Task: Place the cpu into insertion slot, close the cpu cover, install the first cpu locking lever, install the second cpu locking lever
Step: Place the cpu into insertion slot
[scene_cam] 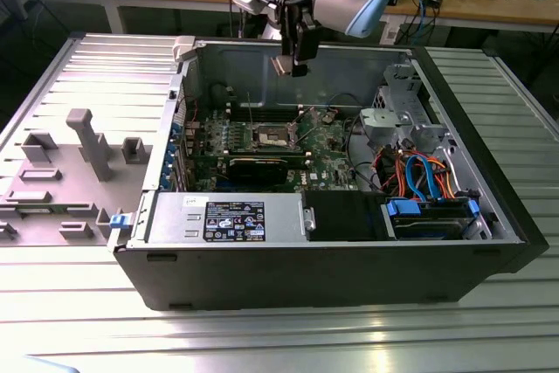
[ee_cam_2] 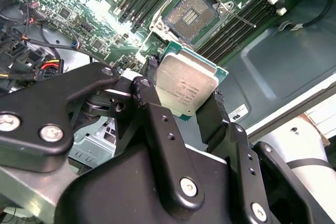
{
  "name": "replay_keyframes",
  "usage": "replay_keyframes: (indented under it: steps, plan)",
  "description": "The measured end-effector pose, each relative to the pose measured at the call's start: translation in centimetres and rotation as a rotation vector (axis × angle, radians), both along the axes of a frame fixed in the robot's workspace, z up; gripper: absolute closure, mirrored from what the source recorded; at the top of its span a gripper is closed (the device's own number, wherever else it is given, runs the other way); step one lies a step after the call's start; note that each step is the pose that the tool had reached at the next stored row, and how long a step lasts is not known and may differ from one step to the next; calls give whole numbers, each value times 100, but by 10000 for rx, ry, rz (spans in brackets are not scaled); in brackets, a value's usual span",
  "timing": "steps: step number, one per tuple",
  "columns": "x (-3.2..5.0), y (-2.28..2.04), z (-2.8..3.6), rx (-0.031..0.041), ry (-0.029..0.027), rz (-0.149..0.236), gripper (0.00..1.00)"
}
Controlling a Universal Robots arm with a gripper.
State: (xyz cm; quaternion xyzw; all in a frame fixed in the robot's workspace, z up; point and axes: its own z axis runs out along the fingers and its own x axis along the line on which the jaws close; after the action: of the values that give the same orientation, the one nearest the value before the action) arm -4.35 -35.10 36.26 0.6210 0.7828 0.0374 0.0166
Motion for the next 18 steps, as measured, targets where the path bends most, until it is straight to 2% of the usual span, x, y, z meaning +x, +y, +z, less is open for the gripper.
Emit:
replay_keyframes:
  steps: [13,18]
  plan:
    - [0,0,0,1,0,-62,46]
    - [0,0,-3,1,-1,-328,46]
